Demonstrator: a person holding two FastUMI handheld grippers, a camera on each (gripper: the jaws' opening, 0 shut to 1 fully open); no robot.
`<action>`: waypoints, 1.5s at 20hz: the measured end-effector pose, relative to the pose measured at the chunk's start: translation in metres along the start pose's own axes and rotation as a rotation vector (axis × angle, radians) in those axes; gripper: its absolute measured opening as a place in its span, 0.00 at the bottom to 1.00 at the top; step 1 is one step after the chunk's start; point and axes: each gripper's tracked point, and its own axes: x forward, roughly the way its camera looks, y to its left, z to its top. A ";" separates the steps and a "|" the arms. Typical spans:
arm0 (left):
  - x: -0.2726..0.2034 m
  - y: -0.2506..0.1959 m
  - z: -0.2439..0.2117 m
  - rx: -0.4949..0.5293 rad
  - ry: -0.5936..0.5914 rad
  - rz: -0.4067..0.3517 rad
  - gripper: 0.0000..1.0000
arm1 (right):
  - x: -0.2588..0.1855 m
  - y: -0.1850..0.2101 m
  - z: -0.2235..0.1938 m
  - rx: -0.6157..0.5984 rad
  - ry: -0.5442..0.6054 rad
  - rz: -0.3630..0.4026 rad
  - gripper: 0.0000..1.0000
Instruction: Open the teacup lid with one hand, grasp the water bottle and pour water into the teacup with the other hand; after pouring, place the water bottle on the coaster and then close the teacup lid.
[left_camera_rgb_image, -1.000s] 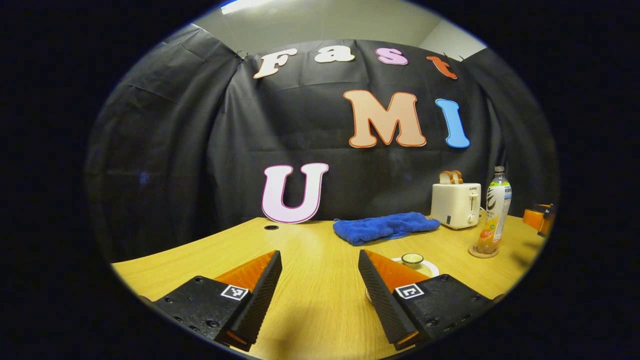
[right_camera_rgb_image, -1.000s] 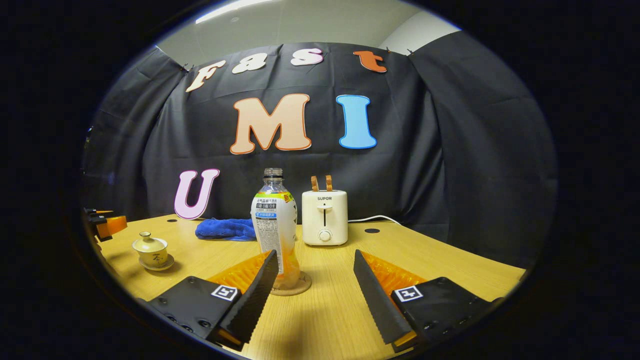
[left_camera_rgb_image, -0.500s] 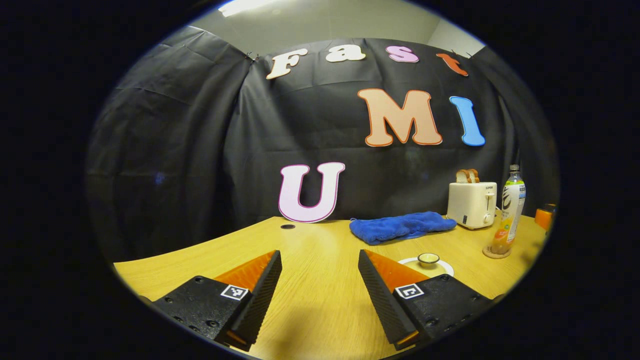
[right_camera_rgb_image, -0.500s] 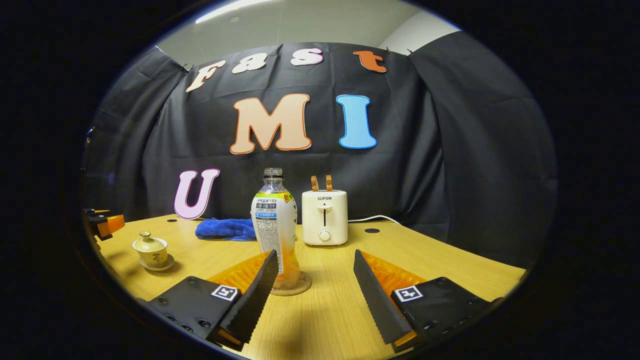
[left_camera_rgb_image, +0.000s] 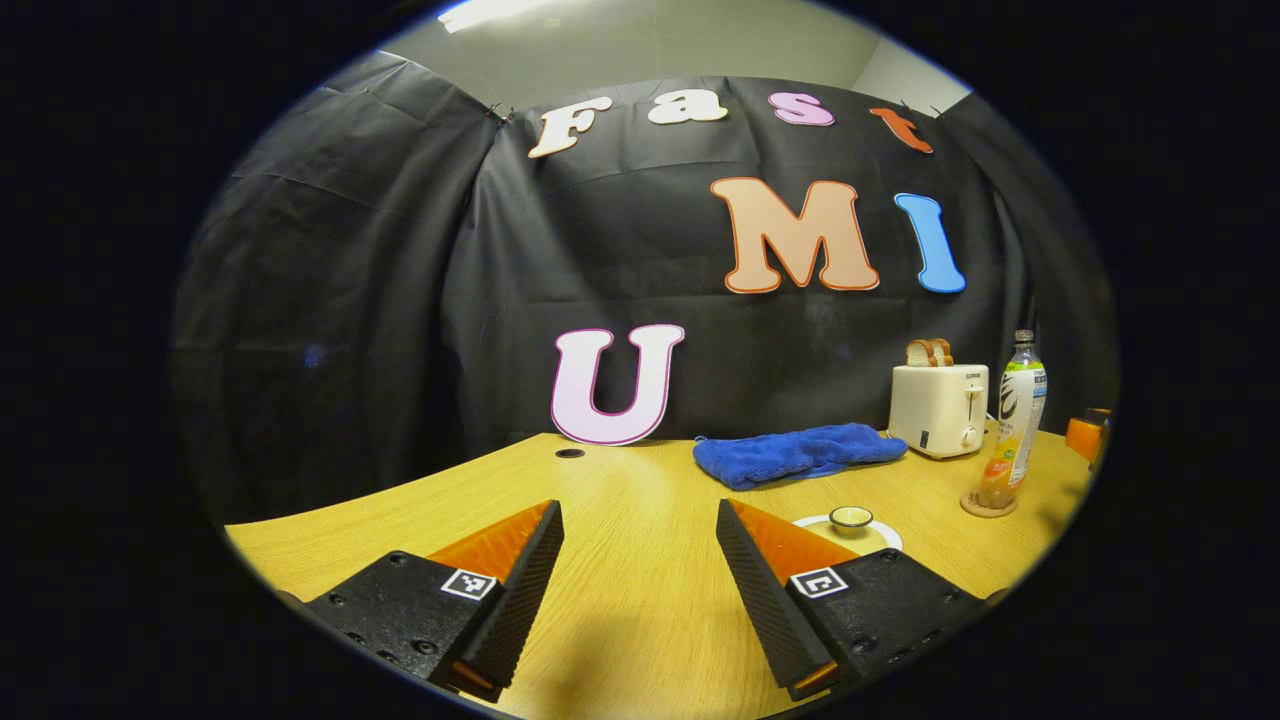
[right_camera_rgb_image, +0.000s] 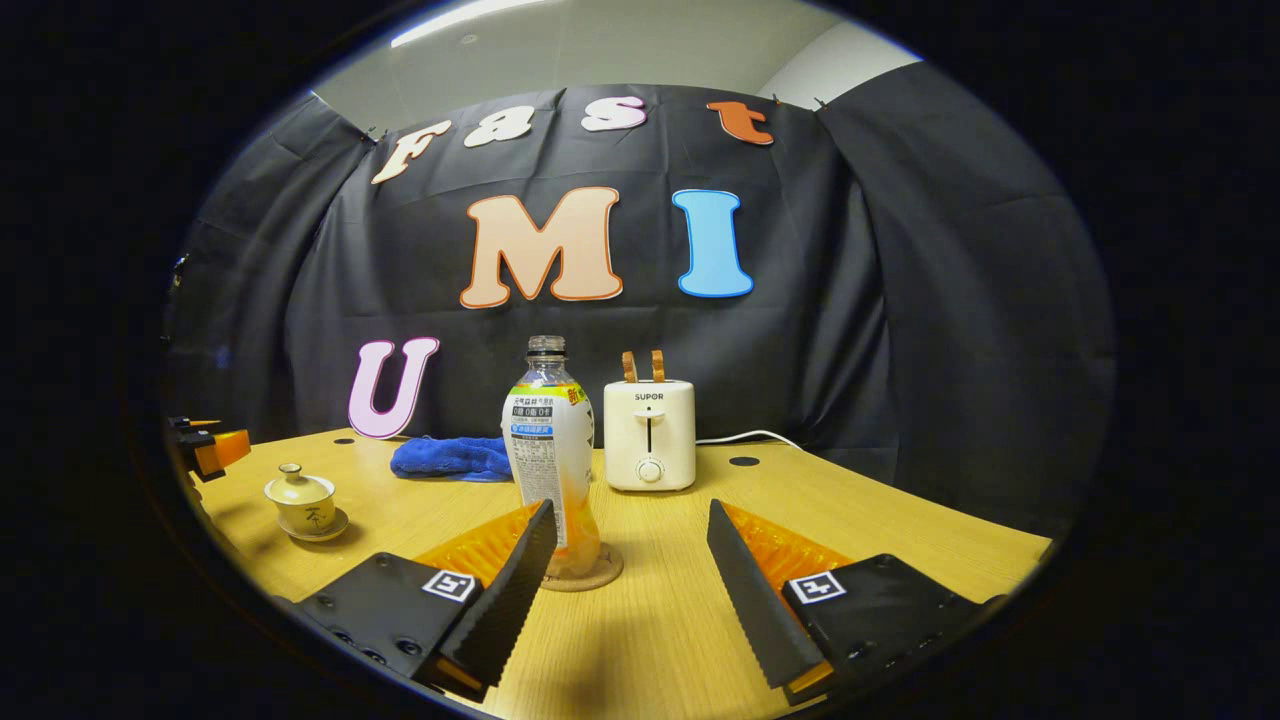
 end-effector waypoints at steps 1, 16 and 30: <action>0.000 0.000 -0.001 0.000 0.000 -0.001 0.90 | 0.000 0.000 0.000 0.000 0.000 0.000 0.92; 0.000 0.000 0.000 -0.001 0.000 -0.005 0.90 | 0.000 0.000 0.000 0.000 0.000 0.000 0.92; 0.000 -0.001 0.000 -0.001 0.000 -0.007 0.90 | 0.000 0.000 0.000 0.000 0.000 0.000 0.97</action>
